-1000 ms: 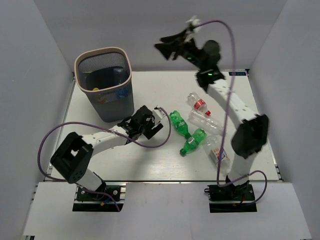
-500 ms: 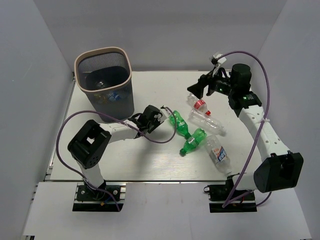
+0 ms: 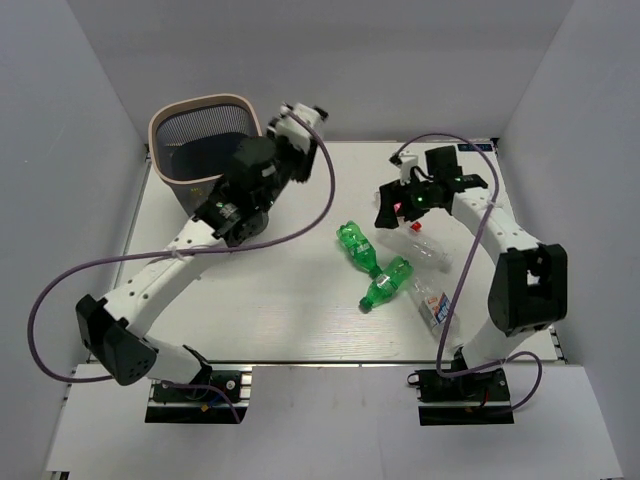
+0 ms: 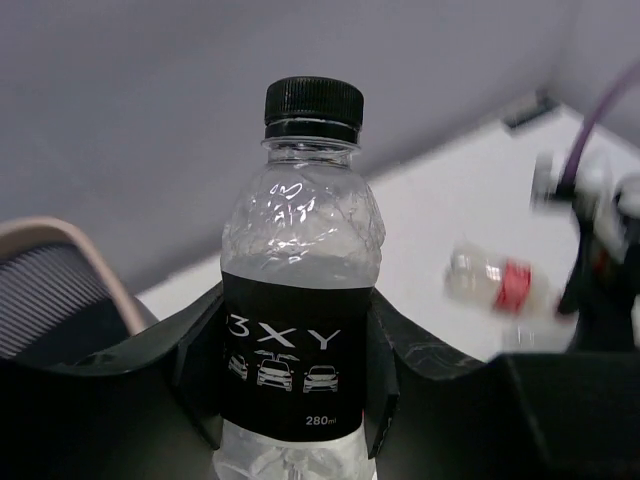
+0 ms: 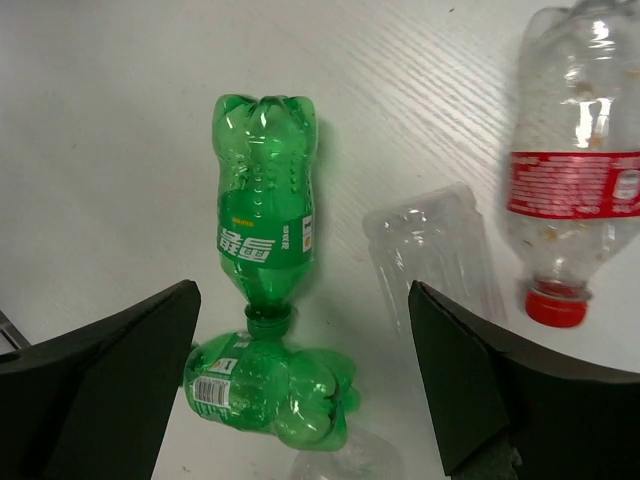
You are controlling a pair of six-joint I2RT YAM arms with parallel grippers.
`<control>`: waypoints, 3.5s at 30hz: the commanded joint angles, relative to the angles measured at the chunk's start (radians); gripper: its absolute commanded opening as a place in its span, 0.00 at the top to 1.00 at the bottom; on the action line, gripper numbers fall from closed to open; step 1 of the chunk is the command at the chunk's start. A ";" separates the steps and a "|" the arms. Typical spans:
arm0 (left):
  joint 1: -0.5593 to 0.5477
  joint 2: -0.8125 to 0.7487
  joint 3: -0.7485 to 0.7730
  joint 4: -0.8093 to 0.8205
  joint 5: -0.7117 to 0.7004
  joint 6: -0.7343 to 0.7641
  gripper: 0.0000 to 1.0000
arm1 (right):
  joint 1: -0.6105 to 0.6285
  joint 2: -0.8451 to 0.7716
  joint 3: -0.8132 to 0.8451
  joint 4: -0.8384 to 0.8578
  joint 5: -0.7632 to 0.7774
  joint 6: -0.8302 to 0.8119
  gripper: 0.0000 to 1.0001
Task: Put the plastic bottles in the bin
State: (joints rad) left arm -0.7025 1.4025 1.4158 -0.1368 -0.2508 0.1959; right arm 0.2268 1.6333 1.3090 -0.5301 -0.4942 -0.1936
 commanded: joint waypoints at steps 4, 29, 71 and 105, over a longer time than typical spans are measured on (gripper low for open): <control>0.035 0.001 0.141 0.036 -0.313 -0.081 0.69 | 0.080 0.082 0.094 -0.033 0.039 -0.017 0.10; 0.311 -0.008 0.206 -0.264 -0.037 -0.152 0.04 | 0.281 0.318 0.122 0.039 0.303 0.068 0.24; -0.095 -0.294 -0.707 -0.100 0.582 -0.374 0.08 | 0.499 0.648 1.053 1.194 0.013 0.524 0.40; -0.436 0.578 -0.118 0.055 0.053 -0.256 0.32 | -0.152 -0.402 -0.131 -0.180 0.151 -0.040 0.20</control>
State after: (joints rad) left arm -1.1324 2.0041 1.2827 -0.0322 -0.1108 -0.0673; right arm 0.0879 1.2770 1.1629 -0.5983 -0.2947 -0.1768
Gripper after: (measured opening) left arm 0.732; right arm 0.805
